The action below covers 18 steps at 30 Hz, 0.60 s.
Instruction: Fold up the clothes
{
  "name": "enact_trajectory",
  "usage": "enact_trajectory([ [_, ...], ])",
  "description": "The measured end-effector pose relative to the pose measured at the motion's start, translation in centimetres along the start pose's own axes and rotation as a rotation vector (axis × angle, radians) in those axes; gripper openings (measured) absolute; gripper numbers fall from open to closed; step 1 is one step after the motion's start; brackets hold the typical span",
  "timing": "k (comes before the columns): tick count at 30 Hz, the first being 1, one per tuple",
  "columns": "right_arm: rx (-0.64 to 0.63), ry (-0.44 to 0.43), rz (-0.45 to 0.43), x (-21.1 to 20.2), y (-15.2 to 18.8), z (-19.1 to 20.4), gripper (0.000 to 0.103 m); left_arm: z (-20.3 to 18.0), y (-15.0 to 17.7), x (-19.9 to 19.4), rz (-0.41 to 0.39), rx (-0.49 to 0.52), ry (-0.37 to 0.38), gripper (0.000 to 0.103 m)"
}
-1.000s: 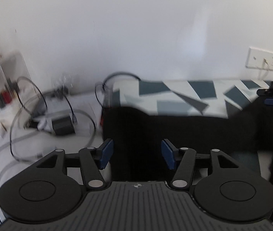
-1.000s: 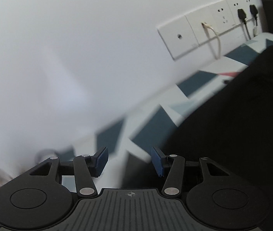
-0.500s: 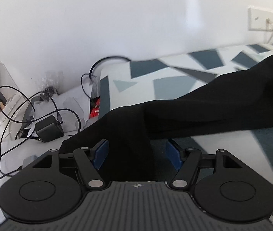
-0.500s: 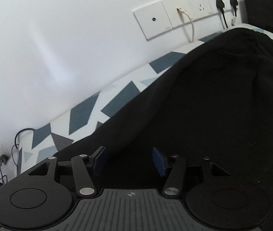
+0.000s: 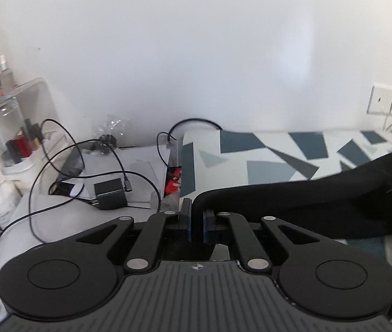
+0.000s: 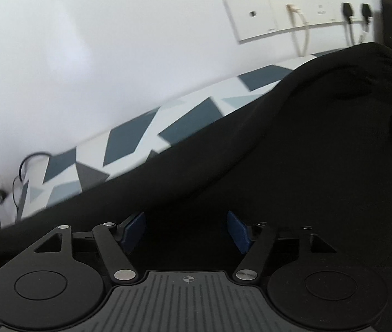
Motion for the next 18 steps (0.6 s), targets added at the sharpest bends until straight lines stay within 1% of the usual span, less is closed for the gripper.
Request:
enact_trajectory([
  [1, 0.001, -0.007, 0.006, 0.4, 0.2, 0.3, 0.062, 0.1, -0.3, -0.8, 0.002, -0.009, 0.009, 0.007],
  [3, 0.003, -0.011, 0.003, 0.7, 0.4, 1.0, 0.062, -0.5, -0.8, -2.2, 0.016, -0.006, 0.066, 0.008],
  [4, 0.0, -0.012, 0.004, 0.9, 0.5, 1.4, 0.062, -0.7, -0.9, -2.6, 0.025, -0.008, 0.078, 0.008],
  [7, -0.022, 0.025, -0.005, 1.4, 0.5, 2.1, 0.063, -0.3, -0.8, -2.4, 0.062, -0.055, 0.09, 0.008],
  [9, -0.024, 0.046, -0.007, 2.1, 0.0, 2.8, 0.063, 0.2, -1.2, -0.8, 0.077, -0.082, 0.072, 0.008],
  [11, -0.012, 0.053, -0.013, 3.3, -1.4, 4.0, 0.061, 0.5, -2.7, 1.2, 0.048, -0.05, 0.027, 0.008],
  [12, -0.039, 0.059, -0.043, 4.0, -2.6, 5.2, 0.061, 0.6, -3.7, 2.6, 0.028, -0.033, 0.0, 0.01],
  [13, -0.085, 0.075, -0.073, 4.8, -3.8, 6.5, 0.059, 1.0, -4.6, 4.4, 0.033, -0.047, -0.025, 0.013],
  [14, -0.127, 0.09, -0.101, 5.5, -5.0, 7.8, 0.059, 1.3, -5.5, 6.2, 0.039, -0.061, -0.051, 0.02],
  [15, -0.112, 0.081, -0.106, 5.7, -5.6, 8.5, 0.06, 1.8, -6.2, 7.9, 0.056, -0.086, -0.093, 0.042],
  [16, -0.098, 0.073, -0.111, 6.0, -6.2, 9.1, 0.062, 2.2, -6.6, 9.0, 0.067, -0.1, -0.135, 0.056],
  [17, -0.083, 0.064, -0.117, 6.2, -6.9, 9.8, 0.066, 2.4, -7.0, 9.7, 0.066, -0.097, -0.173, 0.076],
  [18, -0.069, 0.055, -0.122, 6.3, -7.5, 10.5, 0.068, 2.1, -7.3, 9.9, 0.052, -0.074, -0.187, 0.077],
])
Point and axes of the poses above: each gripper's, at about its wrist camera, not at the fingertips, and x roughly the way its jaws point, z to its left, y to its underside, the point moved 8 cm from there along x, roughly the way its jaws point, and after that the axes turned 9 degrees about x, right-handed, at the moved point
